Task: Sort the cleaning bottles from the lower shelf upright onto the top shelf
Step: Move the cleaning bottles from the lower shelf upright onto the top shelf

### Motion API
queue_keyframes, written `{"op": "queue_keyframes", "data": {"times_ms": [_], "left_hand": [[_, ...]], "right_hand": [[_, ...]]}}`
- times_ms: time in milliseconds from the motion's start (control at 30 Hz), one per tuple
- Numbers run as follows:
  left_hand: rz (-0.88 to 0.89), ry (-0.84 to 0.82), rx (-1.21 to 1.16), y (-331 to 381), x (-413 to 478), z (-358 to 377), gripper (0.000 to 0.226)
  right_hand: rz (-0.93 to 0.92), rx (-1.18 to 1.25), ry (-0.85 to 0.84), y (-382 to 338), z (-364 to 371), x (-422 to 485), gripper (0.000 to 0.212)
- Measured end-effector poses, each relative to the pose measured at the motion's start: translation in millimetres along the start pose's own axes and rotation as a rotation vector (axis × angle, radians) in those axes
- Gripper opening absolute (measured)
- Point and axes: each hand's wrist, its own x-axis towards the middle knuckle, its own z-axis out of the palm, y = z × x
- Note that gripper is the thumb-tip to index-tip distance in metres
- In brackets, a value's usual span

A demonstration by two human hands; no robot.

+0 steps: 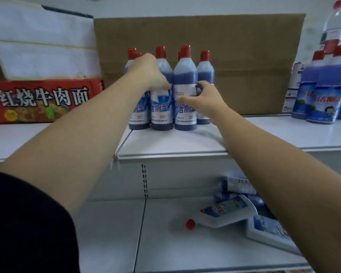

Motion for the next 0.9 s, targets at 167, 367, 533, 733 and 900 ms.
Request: {"op": "queue_keyframes", "data": {"times_ms": [167, 367, 533, 733, 900], "left_hand": [[0.014, 0.01, -0.119, -12, -1, 4, 0.06], [0.09, 0.079, -0.181, -22, -7, 15, 0.066], [0.105, 0.249, -0.132, -32, -27, 33, 0.061], [0.051, -0.205, 0.009, -31, -56, 41, 0.033], [0.068, -0.328, 0.103, -21, -86, 46, 0.024]], "right_hand": [[-0.006, 0.043, -0.011, -1, 3, -4, 0.062], [0.004, -0.002, -0.011, -7, 2, -14, 0.057], [0.032, -0.193, 0.02, -12, -5, -26, 0.052], [0.019, -0.651, -0.009, -16, -13, -60, 0.036], [0.005, -0.829, -0.105, -24, -20, -95, 0.039]]}}
